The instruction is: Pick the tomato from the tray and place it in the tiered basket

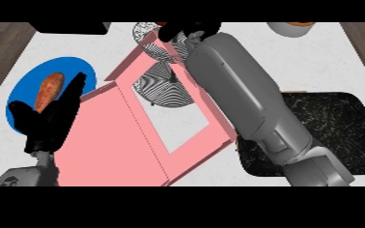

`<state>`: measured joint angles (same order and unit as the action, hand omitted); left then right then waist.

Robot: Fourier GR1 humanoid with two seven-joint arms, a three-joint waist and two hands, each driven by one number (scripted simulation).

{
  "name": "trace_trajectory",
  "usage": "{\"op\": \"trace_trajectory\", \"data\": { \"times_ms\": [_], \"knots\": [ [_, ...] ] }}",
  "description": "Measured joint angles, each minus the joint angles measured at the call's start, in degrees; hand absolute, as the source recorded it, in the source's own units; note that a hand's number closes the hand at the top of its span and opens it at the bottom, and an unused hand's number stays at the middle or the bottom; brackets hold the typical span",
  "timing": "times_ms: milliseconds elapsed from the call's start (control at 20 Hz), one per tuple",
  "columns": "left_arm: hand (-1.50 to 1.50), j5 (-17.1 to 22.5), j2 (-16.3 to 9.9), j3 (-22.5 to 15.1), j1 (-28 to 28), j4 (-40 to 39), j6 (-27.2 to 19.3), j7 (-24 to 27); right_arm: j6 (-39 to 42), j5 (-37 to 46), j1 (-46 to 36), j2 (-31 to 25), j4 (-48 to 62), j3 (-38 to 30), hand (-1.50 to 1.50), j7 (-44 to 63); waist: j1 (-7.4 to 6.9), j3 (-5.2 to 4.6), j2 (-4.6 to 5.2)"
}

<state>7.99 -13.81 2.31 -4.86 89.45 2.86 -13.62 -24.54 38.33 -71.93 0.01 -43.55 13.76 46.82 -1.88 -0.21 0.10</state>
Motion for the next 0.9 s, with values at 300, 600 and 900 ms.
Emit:
{"op": "trace_trajectory", "data": {
  "times_ms": [300,600,900],
  "knots": [
    [0.0,-0.62,0.74,-0.12,0.89,-0.09,0.12,0.92,-4.22,-3.05,-3.59,0.0,6.9,-1.1,-1.5,-3.69,-0.18,-0.02,0.23],
    [0.0,-0.79,0.54,0.35,-0.12,-1.24,0.25,0.47,-11.7,-8.61,-4.89,-0.01,7.44,-3.39,-1.5,-3.86,-0.34,-0.05,0.41],
    [0.0,-1.04,0.55,1.16,0.61,-2.67,0.0,1.25,-18.43,-13.2,-3.17,-0.49,3.56,-9.25,-1.5,-7.07,0.57,-0.02,0.25]
  ]
}}
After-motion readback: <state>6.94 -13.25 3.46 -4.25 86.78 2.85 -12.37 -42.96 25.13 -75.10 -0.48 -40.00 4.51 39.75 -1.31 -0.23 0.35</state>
